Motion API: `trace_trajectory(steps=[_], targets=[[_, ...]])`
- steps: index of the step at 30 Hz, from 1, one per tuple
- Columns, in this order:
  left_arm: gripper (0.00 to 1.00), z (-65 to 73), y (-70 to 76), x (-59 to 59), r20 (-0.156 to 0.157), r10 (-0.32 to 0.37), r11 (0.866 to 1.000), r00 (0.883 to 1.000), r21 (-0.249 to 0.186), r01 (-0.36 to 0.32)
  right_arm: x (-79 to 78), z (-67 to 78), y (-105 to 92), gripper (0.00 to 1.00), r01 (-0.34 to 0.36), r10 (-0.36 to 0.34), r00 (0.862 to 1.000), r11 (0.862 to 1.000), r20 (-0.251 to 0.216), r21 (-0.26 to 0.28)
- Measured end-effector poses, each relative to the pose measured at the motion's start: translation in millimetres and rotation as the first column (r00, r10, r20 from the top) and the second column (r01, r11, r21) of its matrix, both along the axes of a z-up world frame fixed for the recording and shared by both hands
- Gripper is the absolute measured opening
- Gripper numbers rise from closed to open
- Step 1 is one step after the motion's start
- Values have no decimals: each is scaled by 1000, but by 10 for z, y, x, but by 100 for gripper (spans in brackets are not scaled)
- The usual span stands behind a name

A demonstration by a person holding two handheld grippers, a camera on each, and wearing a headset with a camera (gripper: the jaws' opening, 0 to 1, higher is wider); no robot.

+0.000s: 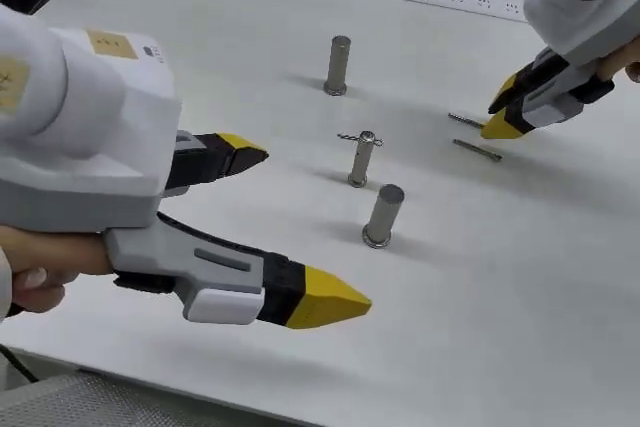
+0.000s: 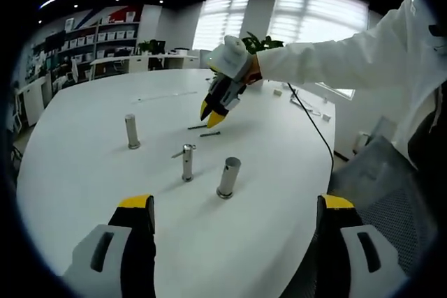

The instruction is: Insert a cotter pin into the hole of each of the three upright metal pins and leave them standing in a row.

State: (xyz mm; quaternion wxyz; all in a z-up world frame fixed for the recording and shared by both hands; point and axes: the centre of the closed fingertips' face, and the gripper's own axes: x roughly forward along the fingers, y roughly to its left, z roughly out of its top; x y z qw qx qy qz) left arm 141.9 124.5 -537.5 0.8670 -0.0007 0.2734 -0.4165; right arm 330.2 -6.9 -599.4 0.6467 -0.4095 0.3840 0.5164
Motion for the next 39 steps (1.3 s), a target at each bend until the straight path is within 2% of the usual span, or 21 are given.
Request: trace_trajectory(steps=[6,9,14,18,20,25,28,31,36,39], targets=[[94,-51,-19,-34,-23,-16,1000,1000,12,16,53,-61,-27,11,-14,14,1000,1000,-10,-27],[93,-21,-126,-66,-25,-13,1000,1000,11,14,47,-73,-23,10,-20,20,1000,999,-16,-30],[93,-9,-216,-80,-27,-14,1000,1000,5,14,20,-71,-15,8,-34,33,999,999,-34,-40],[92,-33,-268,-101,-36,-15,1000,999,7,15,-12,-85,-21,2,-37,33,996,998,-78,-49],[92,-23,-276,-103,-37,-16,1000,999,1,16,7,-87,-18,2,-28,23,996,998,-81,-59],[90,-62,-178,-74,-43,-23,1000,999,-5,23,30,-92,-21,2,-1,-8,995,996,-100,-91],[85,-69,-138,-66,-43,-40,999,998,-18,39,28,-103,-21,2,-3,-8,995,994,-98,-112],[85,-101,-113,-61,-43,-47,999,998,-21,46,39,-108,-22,2,8,-21,995,992,-98,-129],[85,-151,-80,-76,-60,-51,999,997,-18,50,109,-130,-42,2,-3,-13,993,991,-119,-132],[85,-160,-71,-83,-61,-55,998,997,-14,54,148,-141,-43,1,27,-44,990,992,-134,-126]])
